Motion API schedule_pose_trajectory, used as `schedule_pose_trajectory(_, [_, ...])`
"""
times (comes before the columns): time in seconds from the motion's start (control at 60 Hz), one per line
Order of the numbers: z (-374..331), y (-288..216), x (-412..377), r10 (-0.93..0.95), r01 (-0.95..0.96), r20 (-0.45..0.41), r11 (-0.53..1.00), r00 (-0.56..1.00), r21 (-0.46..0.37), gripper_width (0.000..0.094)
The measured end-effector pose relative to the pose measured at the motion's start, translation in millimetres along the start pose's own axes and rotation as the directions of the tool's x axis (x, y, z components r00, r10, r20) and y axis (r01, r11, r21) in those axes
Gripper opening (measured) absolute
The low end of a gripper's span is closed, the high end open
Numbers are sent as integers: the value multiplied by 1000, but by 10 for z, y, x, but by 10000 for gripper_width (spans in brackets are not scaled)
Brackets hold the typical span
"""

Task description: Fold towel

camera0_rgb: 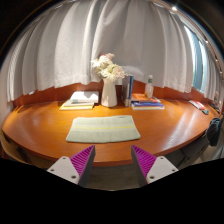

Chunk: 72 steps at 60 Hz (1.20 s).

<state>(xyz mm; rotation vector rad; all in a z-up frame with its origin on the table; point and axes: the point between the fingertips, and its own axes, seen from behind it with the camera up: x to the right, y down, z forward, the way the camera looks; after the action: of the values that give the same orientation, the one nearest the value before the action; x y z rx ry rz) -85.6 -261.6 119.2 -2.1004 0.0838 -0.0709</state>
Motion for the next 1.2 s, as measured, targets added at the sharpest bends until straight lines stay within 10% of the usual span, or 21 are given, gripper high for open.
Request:
schedule_pose_trajectory(0.283, [1103, 252, -1753, -94, 118, 205, 987, 974, -107, 714])
schedule_pose_trajectory(0.567, [1941, 241, -2017, -119, 145, 141, 972, 983, -186, 638])
schedule_pose_trajectory(0.817, [2062, 274, -1770, -105, 116, 76, 980, 992, -163, 109])
schedule_pose_trajectory(1.033, [2030, 167, -1714, -81, 100, 104, 976, 991, -194, 43])
schedule_pose_trajectory(1.2, [1803, -826, -1190, -141, 143, 40, 988, 989, -53, 44])
